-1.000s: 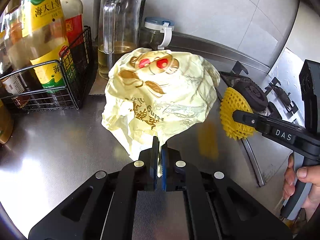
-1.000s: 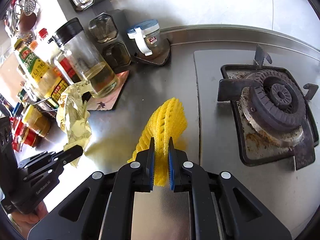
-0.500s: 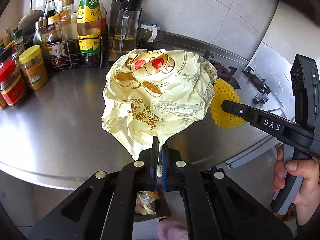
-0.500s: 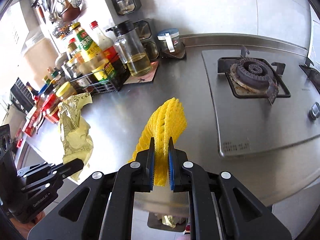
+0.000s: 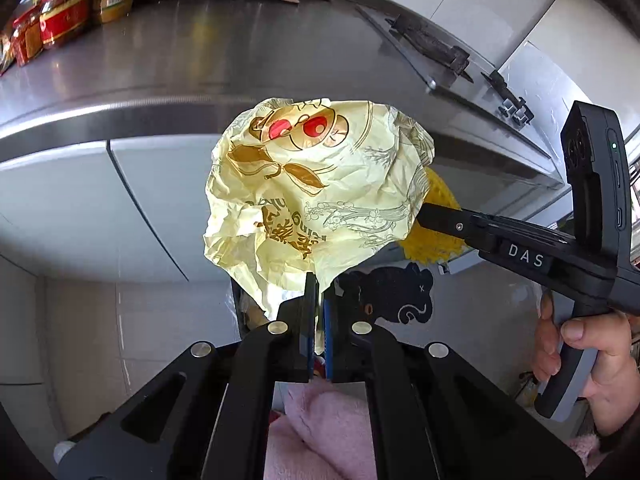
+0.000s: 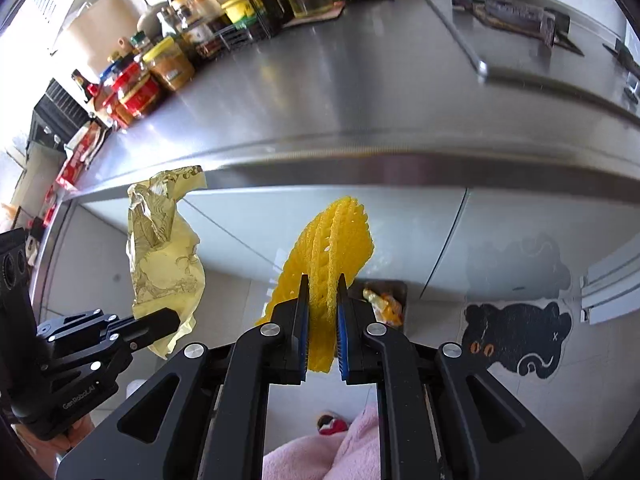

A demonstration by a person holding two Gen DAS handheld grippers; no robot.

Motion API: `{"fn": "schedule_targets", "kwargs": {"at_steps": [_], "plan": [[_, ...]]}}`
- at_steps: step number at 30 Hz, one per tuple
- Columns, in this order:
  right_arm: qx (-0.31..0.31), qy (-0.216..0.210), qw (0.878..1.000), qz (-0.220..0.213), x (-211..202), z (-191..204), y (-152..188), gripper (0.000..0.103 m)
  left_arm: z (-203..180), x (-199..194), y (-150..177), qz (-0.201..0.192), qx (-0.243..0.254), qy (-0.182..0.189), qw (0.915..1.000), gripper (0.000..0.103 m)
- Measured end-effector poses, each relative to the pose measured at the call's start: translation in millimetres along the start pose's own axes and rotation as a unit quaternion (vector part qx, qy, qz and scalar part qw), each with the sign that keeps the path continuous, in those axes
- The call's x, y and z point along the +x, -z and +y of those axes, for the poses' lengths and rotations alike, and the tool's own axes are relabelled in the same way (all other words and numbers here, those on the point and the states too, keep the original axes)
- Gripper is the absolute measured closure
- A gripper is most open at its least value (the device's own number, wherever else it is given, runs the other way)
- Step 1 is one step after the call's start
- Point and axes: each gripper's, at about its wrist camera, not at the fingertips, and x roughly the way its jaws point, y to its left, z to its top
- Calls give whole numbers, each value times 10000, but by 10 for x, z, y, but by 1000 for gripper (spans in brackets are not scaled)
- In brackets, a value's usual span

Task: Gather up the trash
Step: 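Carry wrapper and foam net over the bin and open both grippers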

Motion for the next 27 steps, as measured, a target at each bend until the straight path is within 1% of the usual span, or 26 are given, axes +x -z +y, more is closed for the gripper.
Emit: {"fn": "schedule_targets", "kwargs": {"at_steps": [4, 10, 14, 18, 21, 23, 26, 27], "plan": [[30, 88, 9994, 337, 423, -94, 128, 91, 127, 391, 200, 338, -181, -4, 9993, 101], [92, 257, 9966, 777, 1142, -347, 267, 91, 344, 1137, 386, 783, -390, -62, 9961, 101], [407, 122, 9934, 1065, 1563, -562, 330, 91, 487, 1620, 453, 1026, -507, -120, 9934, 101], [522, 143, 9903, 1278, 1943, -708, 386, 90, 588, 2026, 502, 1169, -577, -156, 9913, 101], [700, 165, 9877, 1390, 2185, -803, 451, 90, 654, 2271, 556, 1273, -619, -198, 9897, 101], [812, 150, 9860, 1446, 2304, -836, 494, 88, 669, 2391, 579, 1324, -646, -202, 9889, 101], [868, 205, 9845, 1509, 2403, -877, 506, 87, 699, 2498, 566, 1422, -663, -199, 9874, 99], [864, 235, 9844, 1513, 2412, -887, 509, 85, 690, 2516, 559, 1442, -640, -205, 9873, 98]]}}
